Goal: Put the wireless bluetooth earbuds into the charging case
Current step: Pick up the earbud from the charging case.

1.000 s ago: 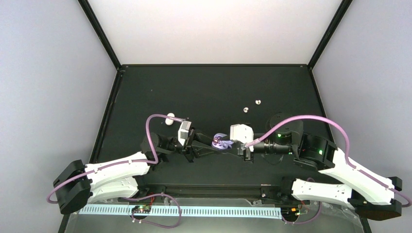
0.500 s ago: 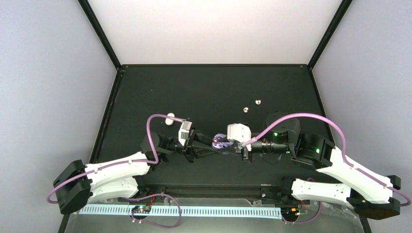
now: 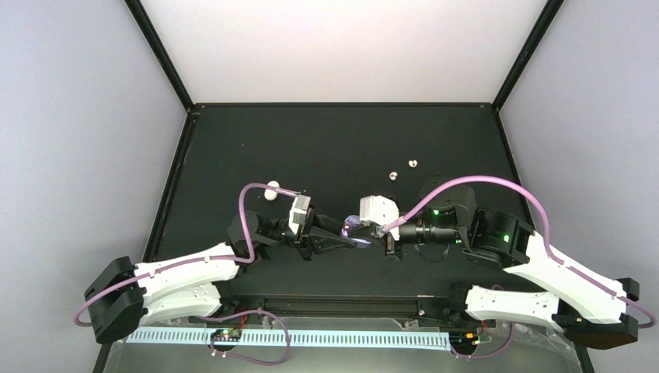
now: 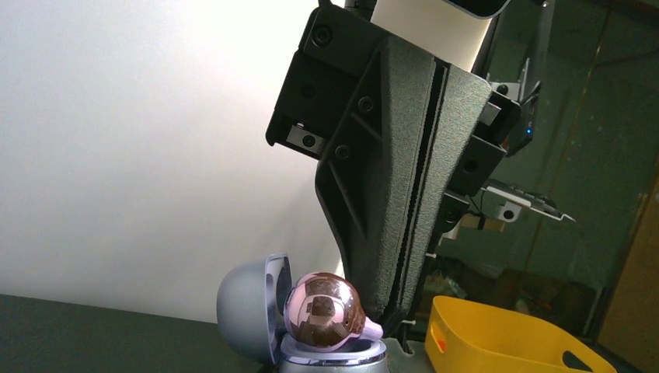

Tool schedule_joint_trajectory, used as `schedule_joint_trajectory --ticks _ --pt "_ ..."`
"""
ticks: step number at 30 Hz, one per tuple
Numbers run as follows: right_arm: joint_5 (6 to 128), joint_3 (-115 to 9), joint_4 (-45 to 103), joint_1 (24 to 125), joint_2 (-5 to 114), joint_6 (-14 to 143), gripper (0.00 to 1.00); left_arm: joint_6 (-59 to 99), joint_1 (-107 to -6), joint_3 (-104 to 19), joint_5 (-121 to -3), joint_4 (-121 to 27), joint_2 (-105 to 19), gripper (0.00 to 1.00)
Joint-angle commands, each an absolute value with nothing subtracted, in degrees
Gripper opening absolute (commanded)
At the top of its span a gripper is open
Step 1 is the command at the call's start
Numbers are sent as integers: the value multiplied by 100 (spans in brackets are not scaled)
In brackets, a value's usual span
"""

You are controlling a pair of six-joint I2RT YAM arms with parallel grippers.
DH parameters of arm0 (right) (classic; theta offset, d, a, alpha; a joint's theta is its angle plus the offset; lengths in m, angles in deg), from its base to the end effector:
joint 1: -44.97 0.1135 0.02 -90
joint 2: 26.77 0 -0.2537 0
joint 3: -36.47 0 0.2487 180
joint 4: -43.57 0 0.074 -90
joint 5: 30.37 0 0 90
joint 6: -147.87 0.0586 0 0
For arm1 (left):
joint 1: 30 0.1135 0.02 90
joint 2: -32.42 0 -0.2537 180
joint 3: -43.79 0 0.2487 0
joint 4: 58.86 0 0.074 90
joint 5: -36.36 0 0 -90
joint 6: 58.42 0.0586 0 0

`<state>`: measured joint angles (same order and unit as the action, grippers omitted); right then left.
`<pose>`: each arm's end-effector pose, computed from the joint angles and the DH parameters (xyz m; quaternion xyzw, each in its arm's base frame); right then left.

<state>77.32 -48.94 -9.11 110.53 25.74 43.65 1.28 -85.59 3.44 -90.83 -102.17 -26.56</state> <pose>0.0651 0.1863 0.4060 -0.5862 0.5635 0.3596 0.4577 0.1033 -0.2136 0.3019 0.3739 0.4403 -0.6696 0.4669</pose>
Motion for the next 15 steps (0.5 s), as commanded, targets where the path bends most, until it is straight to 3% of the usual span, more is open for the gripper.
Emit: schedule_joint_trajectory --ticks 1,15 --pt "7730 -5044 -1025 11081 2574 4456 1 284 -8555 74 -9095 -10246 -2534 2" --pt "7822 -5207 -624 11081 2445 5425 1 623 -8555 109 -9008 -9944 -2403 2"
